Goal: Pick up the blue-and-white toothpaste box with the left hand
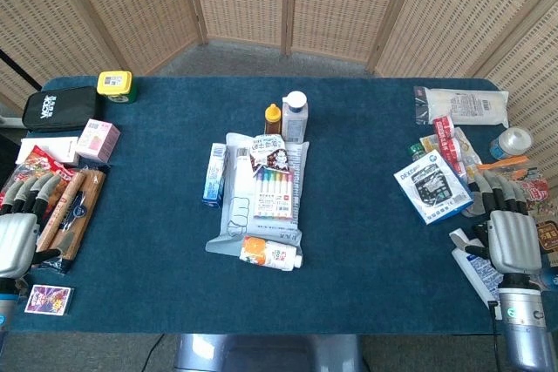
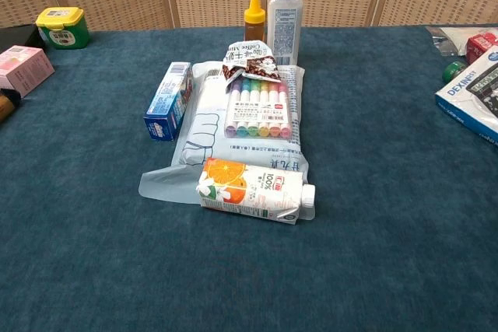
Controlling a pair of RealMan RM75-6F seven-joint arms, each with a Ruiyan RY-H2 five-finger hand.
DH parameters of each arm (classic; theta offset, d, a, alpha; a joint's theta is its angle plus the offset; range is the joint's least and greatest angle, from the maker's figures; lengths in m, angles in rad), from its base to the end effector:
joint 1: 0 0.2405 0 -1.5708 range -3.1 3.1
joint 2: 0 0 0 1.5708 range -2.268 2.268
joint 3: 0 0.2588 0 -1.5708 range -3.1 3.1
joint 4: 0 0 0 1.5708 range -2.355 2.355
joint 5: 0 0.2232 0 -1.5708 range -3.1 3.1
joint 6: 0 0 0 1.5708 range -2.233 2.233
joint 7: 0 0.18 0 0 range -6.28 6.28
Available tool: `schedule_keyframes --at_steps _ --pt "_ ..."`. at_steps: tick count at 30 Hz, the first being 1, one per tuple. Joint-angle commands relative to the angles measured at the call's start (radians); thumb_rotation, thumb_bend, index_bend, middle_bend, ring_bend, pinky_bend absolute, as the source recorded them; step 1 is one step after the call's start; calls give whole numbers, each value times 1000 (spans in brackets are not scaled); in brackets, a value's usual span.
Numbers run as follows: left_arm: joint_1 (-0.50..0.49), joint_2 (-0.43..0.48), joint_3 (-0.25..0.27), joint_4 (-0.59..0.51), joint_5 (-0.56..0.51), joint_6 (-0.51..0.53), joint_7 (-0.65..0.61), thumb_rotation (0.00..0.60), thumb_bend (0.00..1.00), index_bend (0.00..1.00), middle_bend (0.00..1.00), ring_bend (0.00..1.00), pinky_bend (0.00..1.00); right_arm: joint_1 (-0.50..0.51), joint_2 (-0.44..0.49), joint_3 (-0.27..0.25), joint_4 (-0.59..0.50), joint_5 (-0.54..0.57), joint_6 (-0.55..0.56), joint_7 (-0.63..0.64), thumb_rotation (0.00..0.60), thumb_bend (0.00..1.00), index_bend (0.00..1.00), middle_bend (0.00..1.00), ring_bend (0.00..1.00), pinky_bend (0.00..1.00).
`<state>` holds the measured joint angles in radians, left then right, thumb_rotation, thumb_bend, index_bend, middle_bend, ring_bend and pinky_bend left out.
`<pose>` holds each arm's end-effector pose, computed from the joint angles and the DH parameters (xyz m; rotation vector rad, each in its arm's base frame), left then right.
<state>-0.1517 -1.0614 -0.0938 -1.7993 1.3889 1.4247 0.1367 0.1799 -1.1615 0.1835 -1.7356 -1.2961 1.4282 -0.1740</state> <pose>-0.2840 0.2435 0.1513 -1.3708 -0.9268 -0.8949 -0.2866 -0.2705 0.1464 1.2583 -0.9100 0.9290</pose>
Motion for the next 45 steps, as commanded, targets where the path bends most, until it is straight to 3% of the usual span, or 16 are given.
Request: schedule_keyframes --at_steps 1,16,23,29,38,45 --pt "-3 -2 0 2 -4 -6 -1 600 317 62 0 0 0 3 -2 2 0 4 -4 -2 600 1 0 0 0 0" --pt "-13 20 1 -7 9 -14 -1 600 318 63 0 0 0 -6 -5 -2 -7 -7 15 11 600 0 0 0 0 0" --pt "-45 28 14 13 17 -76 31 600 319 52 0 0 0 -13 5 -4 -18 -9 23 5 600 0 0 0 0 0" --pt "-103 7 17 76 12 -168 57 600 319 0 0 0 0 -23 15 -7 -30 -10 36 -1 600 0 0 0 0 0" --pt "-224 -52 1 208 32 -310 65 600 319 0 0 0 0 -39 29 -12 -51 -15 56 -12 600 0 0 0 0 0" --pt "-342 -106 -18 314 94 -406 -22 600 320 0 0 0 0 -54 40 -15 -67 -20 75 -17 600 0 0 0 0 0"
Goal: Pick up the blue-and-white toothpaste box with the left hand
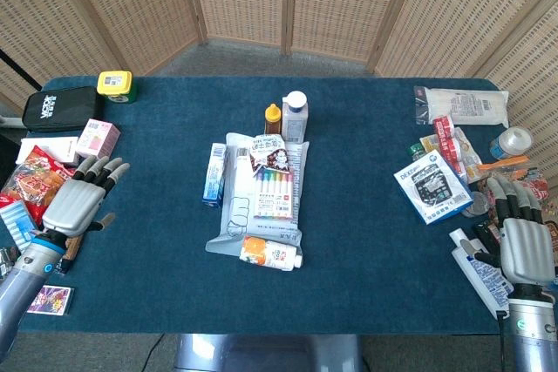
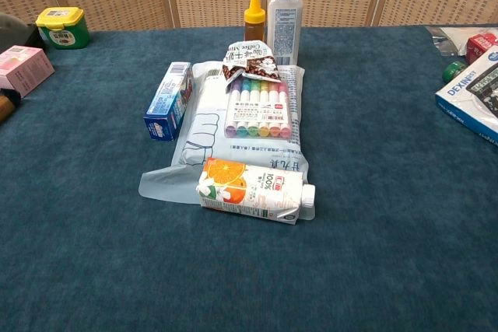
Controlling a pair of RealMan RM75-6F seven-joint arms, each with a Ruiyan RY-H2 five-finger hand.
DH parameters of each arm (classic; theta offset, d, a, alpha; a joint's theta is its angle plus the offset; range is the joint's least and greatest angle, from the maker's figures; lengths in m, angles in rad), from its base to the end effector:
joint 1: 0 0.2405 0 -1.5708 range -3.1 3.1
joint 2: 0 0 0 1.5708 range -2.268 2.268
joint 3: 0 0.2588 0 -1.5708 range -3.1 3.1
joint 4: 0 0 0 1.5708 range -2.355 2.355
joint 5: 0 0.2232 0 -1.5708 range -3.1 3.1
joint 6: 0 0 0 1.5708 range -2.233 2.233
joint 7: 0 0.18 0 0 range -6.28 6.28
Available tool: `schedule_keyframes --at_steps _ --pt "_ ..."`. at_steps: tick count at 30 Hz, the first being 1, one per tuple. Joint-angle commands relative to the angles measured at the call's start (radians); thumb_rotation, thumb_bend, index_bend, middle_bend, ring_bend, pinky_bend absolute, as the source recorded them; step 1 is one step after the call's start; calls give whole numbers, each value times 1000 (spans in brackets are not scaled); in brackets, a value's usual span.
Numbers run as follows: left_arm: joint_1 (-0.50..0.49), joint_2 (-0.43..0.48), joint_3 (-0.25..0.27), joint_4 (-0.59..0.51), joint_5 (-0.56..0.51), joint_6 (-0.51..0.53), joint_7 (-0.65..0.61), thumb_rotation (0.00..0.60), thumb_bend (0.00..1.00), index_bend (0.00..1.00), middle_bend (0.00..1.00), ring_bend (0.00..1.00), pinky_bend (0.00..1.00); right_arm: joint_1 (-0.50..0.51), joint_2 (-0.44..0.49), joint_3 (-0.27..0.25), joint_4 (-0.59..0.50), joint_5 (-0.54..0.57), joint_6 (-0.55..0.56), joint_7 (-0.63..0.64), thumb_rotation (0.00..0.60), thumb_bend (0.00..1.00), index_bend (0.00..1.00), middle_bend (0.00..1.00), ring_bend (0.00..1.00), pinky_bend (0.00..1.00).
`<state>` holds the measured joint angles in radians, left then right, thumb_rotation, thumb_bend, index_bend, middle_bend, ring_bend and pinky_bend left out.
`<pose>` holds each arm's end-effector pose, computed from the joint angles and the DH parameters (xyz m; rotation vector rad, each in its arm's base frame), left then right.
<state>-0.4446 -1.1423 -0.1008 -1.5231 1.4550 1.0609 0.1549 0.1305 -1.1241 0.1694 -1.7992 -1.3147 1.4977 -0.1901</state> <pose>-0.2691 0.3347 0.0956 -1.8035 -0.7411 -0.7311 -0.2846 -0.2509 0.1609 1.2140 -0.8928 0.9289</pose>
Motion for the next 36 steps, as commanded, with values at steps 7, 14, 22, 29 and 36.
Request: schedule_keyframes --at_steps 7,14,22,29,36 --pt "-175 -49 -24 88 35 -198 -171 600 391 0 0 0 0 -23 14 -2 -12 3 27 -1 600 0 0 0 0 0" --pt "-270 -70 -29 111 43 -296 -271 600 423 0 0 0 0 -42 25 -1 -16 9 46 5 600 0 0 0 0 0" --pt "-367 -115 -30 149 47 -382 -335 600 424 0 0 0 0 -65 38 0 -20 16 68 17 600 0 0 0 0 0" --pt "-450 -183 -30 228 29 -466 -366 600 424 0 0 0 0 -86 45 -1 -19 21 87 26 600 0 0 0 0 0" --pt "-530 -264 -27 313 6 -554 -389 600 423 0 0 0 0 -106 44 0 -18 30 107 35 600 0 0 0 0 0"
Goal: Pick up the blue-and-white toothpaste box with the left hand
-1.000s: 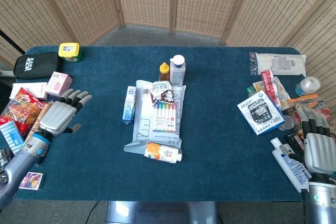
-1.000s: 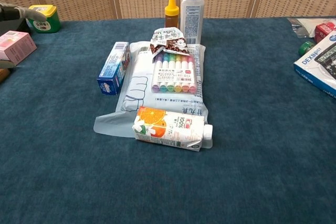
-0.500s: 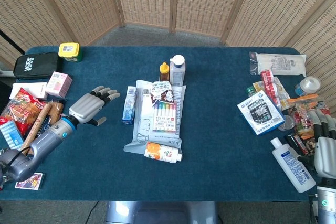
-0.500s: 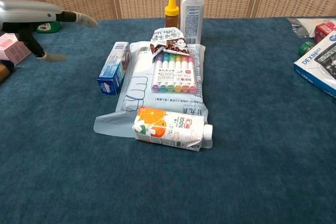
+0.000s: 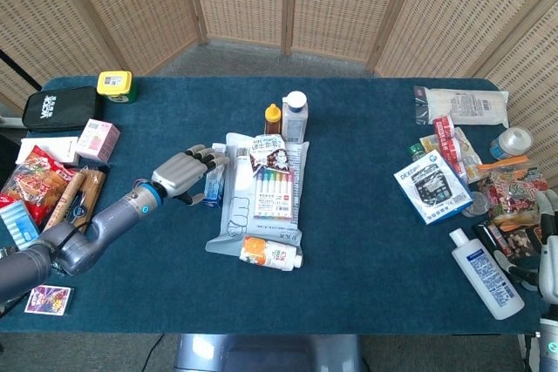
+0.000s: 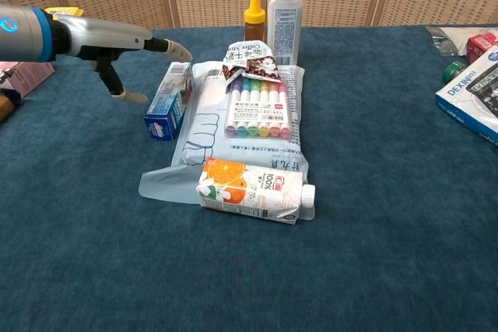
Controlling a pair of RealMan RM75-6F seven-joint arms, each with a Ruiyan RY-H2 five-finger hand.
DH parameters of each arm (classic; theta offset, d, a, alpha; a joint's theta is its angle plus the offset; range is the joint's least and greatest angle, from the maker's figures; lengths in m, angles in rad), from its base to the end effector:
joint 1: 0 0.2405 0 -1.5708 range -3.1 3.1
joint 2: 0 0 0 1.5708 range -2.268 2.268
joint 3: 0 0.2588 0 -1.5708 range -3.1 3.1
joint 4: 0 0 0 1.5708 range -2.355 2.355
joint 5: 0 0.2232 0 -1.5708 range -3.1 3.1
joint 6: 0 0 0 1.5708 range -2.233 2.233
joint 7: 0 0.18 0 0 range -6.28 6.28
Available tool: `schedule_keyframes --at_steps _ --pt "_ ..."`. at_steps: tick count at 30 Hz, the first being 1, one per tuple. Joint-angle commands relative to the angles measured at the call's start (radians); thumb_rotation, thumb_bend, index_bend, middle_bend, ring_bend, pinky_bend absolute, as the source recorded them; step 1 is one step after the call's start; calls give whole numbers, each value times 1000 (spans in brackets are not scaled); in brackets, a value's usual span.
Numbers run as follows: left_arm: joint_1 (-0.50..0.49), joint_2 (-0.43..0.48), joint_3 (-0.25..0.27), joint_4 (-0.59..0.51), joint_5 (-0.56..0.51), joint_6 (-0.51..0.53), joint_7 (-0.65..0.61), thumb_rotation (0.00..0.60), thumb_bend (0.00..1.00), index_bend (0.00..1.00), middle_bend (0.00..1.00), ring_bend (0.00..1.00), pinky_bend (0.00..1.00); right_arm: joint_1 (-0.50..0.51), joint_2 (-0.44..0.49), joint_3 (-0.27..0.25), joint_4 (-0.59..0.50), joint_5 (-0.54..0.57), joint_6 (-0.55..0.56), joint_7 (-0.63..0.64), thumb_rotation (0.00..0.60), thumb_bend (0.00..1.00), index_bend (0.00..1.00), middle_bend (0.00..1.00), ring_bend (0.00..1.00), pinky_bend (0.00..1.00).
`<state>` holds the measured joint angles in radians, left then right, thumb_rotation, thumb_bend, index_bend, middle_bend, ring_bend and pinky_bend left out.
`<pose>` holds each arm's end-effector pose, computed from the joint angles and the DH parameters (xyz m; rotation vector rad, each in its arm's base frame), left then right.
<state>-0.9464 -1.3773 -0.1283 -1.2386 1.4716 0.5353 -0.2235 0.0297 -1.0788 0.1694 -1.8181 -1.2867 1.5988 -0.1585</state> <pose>-0.1520 0.4435 -0.0178 -2.1925 -0.9397 -0.7095 -0.3083 -0.2172 0.1918 1.0693 -0.8797 0.8816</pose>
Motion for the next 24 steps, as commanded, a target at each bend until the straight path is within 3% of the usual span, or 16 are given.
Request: schedule_keyframes --at_steps 1,7,12,19,24 --pt "-37 -39 0 41 -15 -39 -14 600 423 0 0 0 0 -9 -2 0 2 4 8 5 600 0 0 0 0 0" --pt "-96 -97 5 123 -49 -129 -28 600 423 0 0 0 0 -29 -6 -2 6 1 28 20 600 0 0 0 0 0" --pt "-112 -91 22 141 -81 -182 -17 600 425 0 0 0 0 -43 -5 -6 5 -7 39 37 600 0 0 0 0 0" --pt "-85 7 57 65 -142 -219 -1 600 426 0 0 0 0 -37 -10 -3 10 -19 25 46 600 0 0 0 0 0" --pt "-30 117 90 -41 -183 -188 13 600 427 0 0 0 0 -26 -17 3 17 -20 6 51 600 0 0 0 0 0"
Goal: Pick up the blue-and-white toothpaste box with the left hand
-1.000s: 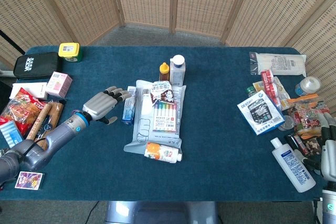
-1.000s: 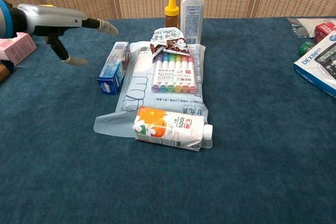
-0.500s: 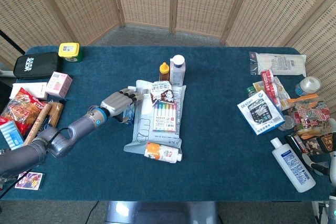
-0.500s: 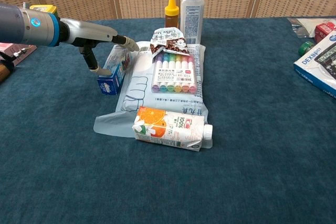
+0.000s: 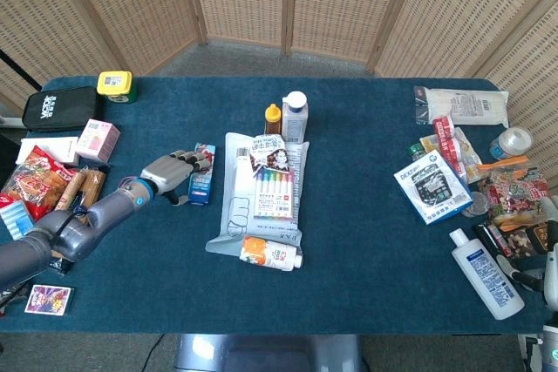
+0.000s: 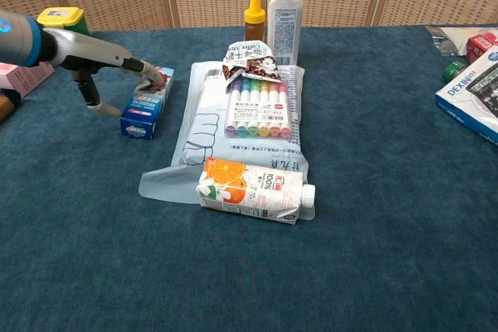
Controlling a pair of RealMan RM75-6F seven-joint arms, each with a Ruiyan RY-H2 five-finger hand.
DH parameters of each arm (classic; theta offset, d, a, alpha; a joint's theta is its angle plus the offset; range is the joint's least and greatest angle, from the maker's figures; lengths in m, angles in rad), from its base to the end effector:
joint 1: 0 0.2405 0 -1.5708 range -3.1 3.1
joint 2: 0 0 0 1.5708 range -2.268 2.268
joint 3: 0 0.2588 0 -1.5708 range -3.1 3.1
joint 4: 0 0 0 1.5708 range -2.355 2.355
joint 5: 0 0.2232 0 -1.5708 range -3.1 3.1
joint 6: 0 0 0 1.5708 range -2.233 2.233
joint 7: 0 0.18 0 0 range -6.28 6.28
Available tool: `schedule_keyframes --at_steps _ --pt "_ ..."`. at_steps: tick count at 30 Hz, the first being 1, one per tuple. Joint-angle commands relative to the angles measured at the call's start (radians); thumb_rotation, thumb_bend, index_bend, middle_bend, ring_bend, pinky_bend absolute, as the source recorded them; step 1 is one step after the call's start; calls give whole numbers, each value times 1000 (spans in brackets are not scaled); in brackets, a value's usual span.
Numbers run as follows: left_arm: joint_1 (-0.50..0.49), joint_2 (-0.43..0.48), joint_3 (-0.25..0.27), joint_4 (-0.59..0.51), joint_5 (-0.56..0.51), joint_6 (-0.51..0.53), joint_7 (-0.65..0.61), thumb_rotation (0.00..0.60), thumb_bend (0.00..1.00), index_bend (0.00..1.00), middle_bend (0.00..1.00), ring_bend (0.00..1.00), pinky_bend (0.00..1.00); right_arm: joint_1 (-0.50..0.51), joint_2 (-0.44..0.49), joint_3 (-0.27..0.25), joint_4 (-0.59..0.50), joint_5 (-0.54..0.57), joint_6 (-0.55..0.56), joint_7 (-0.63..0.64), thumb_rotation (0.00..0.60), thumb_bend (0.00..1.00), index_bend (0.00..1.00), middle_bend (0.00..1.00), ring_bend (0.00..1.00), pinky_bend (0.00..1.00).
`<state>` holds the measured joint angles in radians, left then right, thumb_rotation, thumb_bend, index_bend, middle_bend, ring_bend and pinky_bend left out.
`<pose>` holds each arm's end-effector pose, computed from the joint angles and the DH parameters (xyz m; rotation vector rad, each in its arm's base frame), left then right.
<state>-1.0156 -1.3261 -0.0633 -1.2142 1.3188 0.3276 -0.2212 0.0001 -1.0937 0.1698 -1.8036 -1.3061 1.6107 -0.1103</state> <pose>-0.1883 0.4535 -0.0091 -2.1537 -1.0858 -0.4380 -0.3129 -0.2085 0.1900 1.0409 -0.9047 0.9128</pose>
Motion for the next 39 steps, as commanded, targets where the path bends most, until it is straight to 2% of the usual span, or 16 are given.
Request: schedule_keyframes --at_steps 1,4,8,11,14,23,28,39 --pt "51 85 31 -84 -36 29 13 600 426 0 0 0 0 6 -3 3 4 0 -9 5 600 0 0 0 0 0" --pt "99 145 51 -144 -49 80 19 600 425 0 0 0 0 11 -5 6 11 -1 -17 8 600 0 0 0 0 0" --pt "172 195 56 -207 -27 210 25 600 425 0 0 0 0 18 -9 9 18 0 -31 13 600 0 0 0 0 0" --pt "209 189 59 -203 21 316 72 600 424 0 0 0 0 22 -15 9 21 -2 -37 17 600 0 0 0 0 0" --pt "216 164 56 -184 60 358 86 600 424 0 0 0 0 19 -17 8 21 -6 -32 18 600 0 0 0 0 0" --pt "200 52 84 -44 169 401 203 600 424 0 0 0 0 -3 -2 4 6 -17 -2 16 600 0 0 0 0 0" --pt "206 -48 89 75 221 471 252 600 423 0 0 0 0 -10 2 0 -3 -27 3 33 600 0 0 0 0 0" --pt "184 -182 109 257 299 529 218 600 417 0 0 0 0 -19 16 -1 -11 -33 2 63 600 0 0 0 0 0"
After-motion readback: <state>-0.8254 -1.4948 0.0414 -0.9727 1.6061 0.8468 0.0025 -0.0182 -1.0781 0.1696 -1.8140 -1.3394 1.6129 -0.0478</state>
